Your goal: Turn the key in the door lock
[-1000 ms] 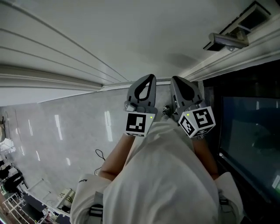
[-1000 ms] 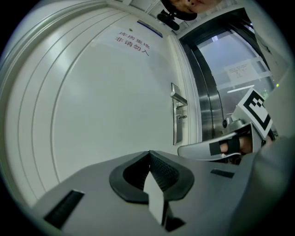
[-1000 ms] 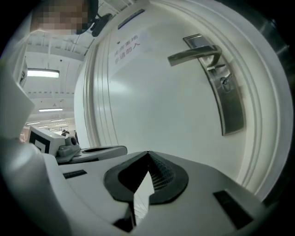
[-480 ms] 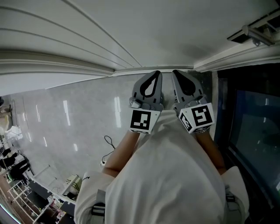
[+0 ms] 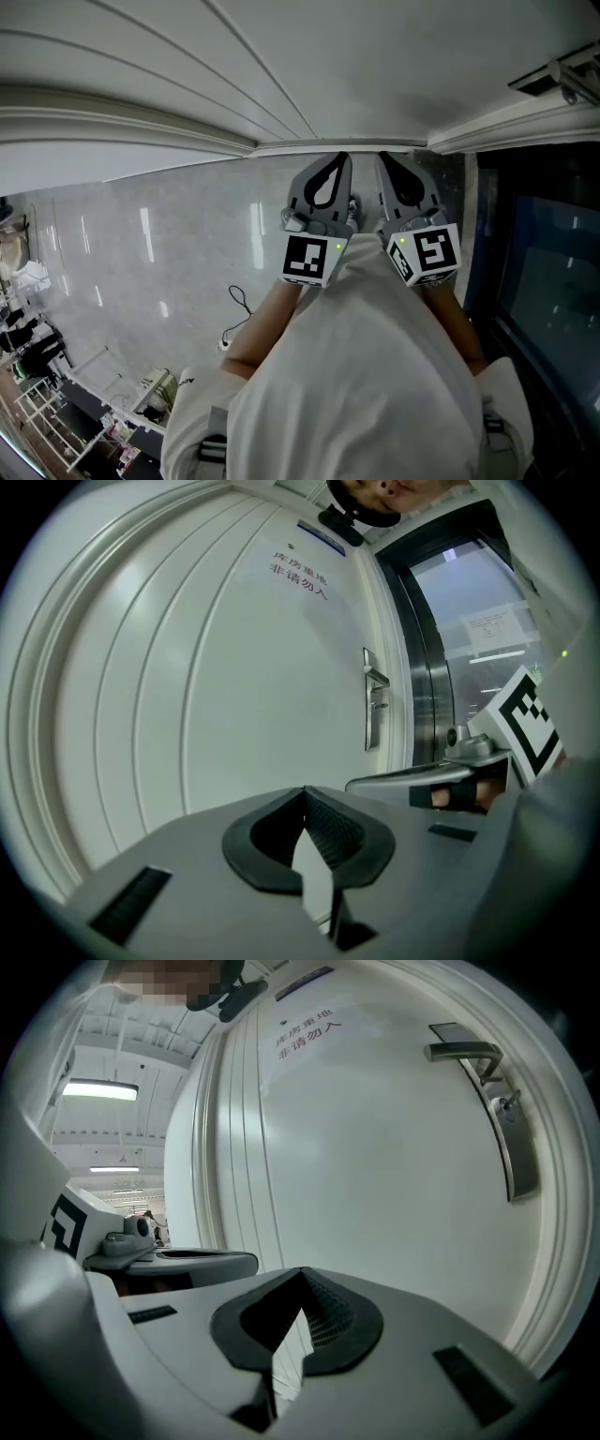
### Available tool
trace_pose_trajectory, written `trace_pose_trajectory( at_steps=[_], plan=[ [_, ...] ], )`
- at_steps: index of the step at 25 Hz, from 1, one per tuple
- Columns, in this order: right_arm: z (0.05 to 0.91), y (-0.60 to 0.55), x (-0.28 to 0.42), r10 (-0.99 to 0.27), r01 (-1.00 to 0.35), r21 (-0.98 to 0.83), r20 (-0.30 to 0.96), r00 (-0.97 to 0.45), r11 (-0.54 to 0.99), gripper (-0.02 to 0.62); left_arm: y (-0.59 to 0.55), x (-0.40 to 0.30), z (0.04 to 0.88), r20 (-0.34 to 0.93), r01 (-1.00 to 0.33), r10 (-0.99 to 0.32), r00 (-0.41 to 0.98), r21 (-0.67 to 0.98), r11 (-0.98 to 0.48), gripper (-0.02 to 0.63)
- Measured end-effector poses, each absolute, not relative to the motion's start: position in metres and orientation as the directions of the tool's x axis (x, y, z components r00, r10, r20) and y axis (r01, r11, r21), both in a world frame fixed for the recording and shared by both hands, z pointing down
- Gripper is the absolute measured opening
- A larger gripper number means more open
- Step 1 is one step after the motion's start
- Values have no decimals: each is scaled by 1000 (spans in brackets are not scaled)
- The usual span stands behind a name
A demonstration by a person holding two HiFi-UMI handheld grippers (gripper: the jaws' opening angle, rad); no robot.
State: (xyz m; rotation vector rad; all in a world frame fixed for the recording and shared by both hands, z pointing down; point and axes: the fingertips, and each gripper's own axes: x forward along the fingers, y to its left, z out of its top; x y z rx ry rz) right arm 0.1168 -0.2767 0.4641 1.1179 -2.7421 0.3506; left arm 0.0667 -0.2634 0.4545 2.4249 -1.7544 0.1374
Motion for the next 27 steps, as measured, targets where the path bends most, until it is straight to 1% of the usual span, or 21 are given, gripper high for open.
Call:
trace_pose_trajectory(
  at_steps=[16, 23, 27],
  plan=[
    [463, -270, 106, -681, -711, -103, 220, -698, 695, 2, -256, 59, 461, 150, -941, -929, 339, 62, -333, 9],
    [465, -266, 108, -687, -719, -104, 229, -690, 687, 2, -252, 62, 465, 162, -938, -924, 347, 73, -340, 9],
    [469, -264, 111, -692, -728, -104, 244, -679, 677, 2, -250, 62, 471, 189, -940, -921, 340, 89, -328, 9]
  ],
)
